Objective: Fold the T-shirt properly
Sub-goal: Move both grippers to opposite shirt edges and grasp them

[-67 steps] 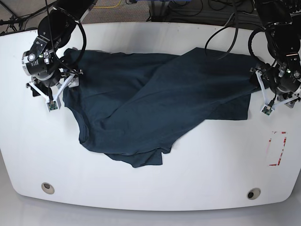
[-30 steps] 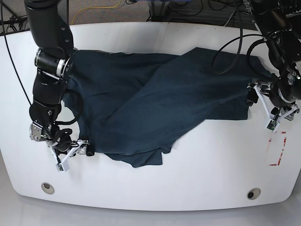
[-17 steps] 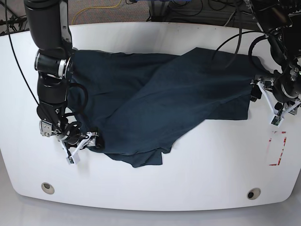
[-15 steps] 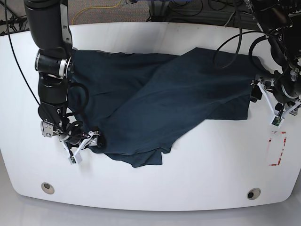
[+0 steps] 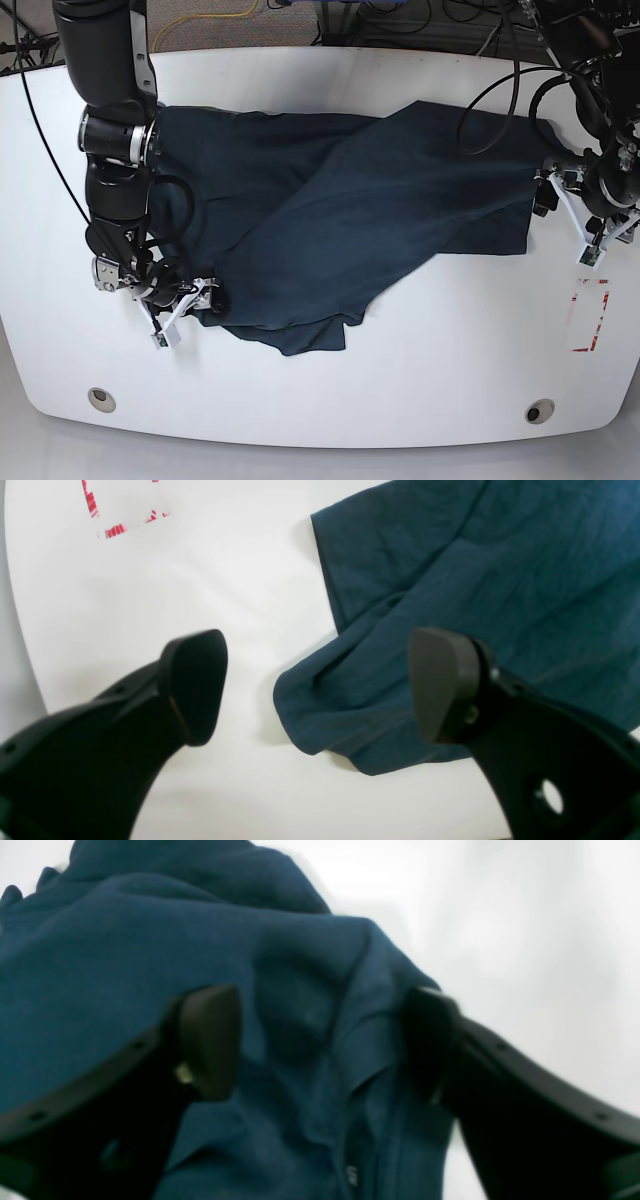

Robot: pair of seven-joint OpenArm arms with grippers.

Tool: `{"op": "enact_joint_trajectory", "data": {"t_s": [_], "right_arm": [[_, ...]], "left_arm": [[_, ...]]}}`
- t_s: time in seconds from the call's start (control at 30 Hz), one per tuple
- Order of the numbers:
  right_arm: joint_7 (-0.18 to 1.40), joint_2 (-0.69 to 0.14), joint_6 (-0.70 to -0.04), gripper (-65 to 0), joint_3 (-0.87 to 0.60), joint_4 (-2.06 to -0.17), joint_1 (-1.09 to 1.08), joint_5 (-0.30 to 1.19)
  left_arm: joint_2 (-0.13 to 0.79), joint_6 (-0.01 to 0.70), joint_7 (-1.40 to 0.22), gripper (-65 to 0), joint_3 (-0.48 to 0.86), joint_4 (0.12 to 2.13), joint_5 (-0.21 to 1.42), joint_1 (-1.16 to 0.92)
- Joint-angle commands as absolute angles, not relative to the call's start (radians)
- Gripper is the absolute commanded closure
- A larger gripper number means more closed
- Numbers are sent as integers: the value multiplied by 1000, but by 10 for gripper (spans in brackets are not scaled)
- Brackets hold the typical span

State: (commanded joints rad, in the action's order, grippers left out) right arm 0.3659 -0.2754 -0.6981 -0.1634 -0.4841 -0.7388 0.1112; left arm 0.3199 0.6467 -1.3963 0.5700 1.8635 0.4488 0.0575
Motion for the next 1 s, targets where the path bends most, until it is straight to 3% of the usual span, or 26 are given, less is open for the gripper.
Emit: {"op": "enact_joint_trajectory", "data": {"t_s": [0.33, 0.5, 1.0], "right_arm": [[374, -249, -698, 0, -163, -484, -728, 111], [389, -243, -698, 0, -163, -487, -728, 111], [403, -243, -698, 0, -163, -489, -728, 111]], "left_arm": [[306, 670, -1396, -528, 779, 1604, 538, 84], [308, 693, -1396, -528, 812, 1532, 616, 76], [305, 691, -1396, -528, 803, 1478, 615, 61]]}}
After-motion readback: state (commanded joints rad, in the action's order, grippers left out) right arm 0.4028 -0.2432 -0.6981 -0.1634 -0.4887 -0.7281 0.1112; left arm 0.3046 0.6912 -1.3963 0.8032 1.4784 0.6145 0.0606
